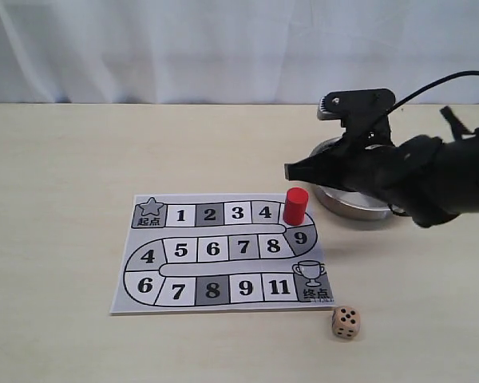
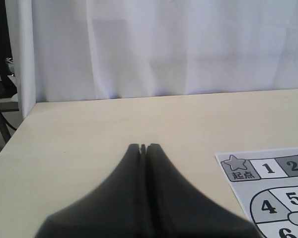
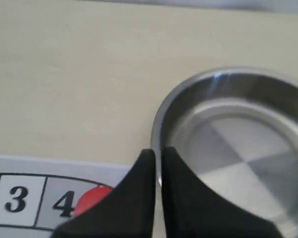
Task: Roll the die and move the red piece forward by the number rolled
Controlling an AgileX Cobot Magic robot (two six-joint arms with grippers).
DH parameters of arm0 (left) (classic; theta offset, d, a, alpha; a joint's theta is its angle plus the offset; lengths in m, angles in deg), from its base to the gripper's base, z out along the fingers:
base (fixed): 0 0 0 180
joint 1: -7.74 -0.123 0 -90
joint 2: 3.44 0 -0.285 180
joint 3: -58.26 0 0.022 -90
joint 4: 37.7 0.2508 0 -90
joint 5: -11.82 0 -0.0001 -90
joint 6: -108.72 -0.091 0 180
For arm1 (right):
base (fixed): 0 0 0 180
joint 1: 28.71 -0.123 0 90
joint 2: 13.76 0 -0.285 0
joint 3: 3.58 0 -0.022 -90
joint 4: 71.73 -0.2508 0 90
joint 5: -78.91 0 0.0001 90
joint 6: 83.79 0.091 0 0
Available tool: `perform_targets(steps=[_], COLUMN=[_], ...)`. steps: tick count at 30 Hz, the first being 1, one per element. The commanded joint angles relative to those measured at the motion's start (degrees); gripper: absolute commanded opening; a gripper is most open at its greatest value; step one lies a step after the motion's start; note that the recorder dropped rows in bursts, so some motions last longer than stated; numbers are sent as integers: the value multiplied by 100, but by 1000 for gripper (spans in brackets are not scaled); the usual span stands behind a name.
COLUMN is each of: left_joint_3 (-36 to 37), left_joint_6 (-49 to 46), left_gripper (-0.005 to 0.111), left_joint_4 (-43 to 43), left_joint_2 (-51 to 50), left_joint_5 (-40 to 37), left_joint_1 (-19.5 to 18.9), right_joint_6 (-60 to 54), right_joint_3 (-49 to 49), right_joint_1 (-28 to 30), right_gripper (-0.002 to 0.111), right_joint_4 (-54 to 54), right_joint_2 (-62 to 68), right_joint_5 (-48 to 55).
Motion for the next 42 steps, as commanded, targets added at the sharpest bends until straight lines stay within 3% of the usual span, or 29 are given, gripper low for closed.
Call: perform_targets(steps=[1,11,20,28,34,39,42], left_joint_3=[9,9,9,9,9,9,9], left_joint_6=[-20,-20,-20,-20,-20,-20,-20], left_gripper=[0,0,0,0,0,0,0], left_joint_4=[-7,-7,-7,-7,-7,-7,-7], left_joint_2=[17,17,17,17,17,17,17], left_joint_5=[51,51,51,51,51,51,51], left_joint_1=[0,0,0,0,0,0,0], right_joint_6=[-89,714,4653,5733,5479,4403,4281], right_joint_3=[-463,-932,-1862,-2124,-2124,-2124,-2124], right_joint_1=[705,1728,1974,1974,2048,2689,2912], right_gripper=[4,4,4,4,4,4,4], right_joint_4=[-233,260,5011,6834,6746,5282,5394], right_joint_2=[-43,-43,-43,-43,-43,-43,-46], right_joint_5=[2054,3763,5652,6554,6680,6635,6635])
